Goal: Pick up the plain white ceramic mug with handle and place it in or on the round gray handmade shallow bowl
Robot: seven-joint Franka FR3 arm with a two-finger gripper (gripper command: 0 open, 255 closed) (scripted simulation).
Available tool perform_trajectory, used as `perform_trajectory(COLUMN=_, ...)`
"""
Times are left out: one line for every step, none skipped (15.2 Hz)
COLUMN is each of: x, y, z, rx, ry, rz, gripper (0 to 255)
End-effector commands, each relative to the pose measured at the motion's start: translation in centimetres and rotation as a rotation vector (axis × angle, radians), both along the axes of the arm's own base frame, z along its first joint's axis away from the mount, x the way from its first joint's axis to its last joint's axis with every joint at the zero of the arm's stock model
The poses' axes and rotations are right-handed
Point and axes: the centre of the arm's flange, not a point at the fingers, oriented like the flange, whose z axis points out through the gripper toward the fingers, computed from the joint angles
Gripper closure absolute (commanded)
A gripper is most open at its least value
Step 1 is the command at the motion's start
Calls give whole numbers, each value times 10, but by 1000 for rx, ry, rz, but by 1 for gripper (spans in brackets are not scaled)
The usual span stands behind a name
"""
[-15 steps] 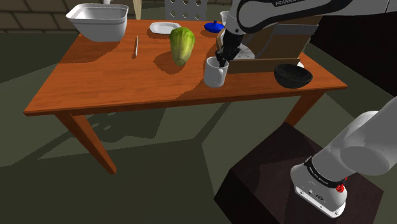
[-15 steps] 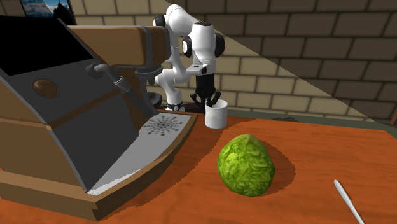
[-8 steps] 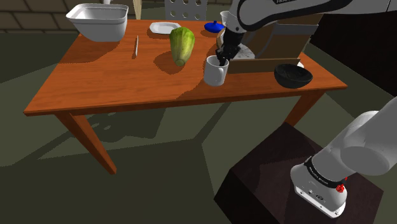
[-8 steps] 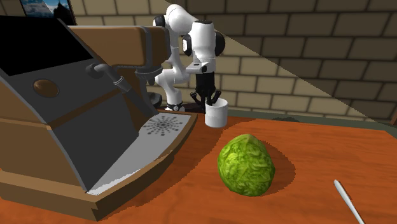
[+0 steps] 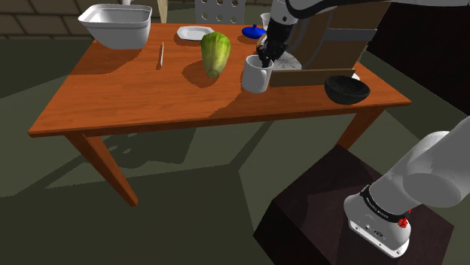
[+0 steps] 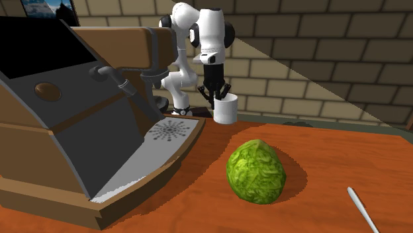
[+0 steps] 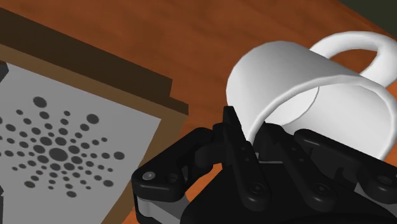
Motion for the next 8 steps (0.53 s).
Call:
perform_trajectory(x=0, y=0, z=11, rx=0, ry=0, rz=0, gripper=255)
perform_trajectory(x=0, y=0, z=16, rx=0, ry=0, rz=0, gripper=255)
perform_trajectory(x=0, y=0, z=21, rx=0, ry=0, rz=0, gripper=255)
perform_trajectory(x=0, y=0, z=27, rx=0, ry=0, rz=0, gripper=255)
perform_trajectory(x=0, y=0, z=32, rx=0, ry=0, rz=0, gripper=255)
perform_trajectory(x=0, y=0, z=37, rx=0, ry=0, rz=0, gripper=255)
perform_trajectory(x=0, y=0, z=42, rx=0, ry=0, rz=0, gripper=255)
perform_trajectory(x=0, y=0, z=48, rx=0, ry=0, rz=0, gripper=255)
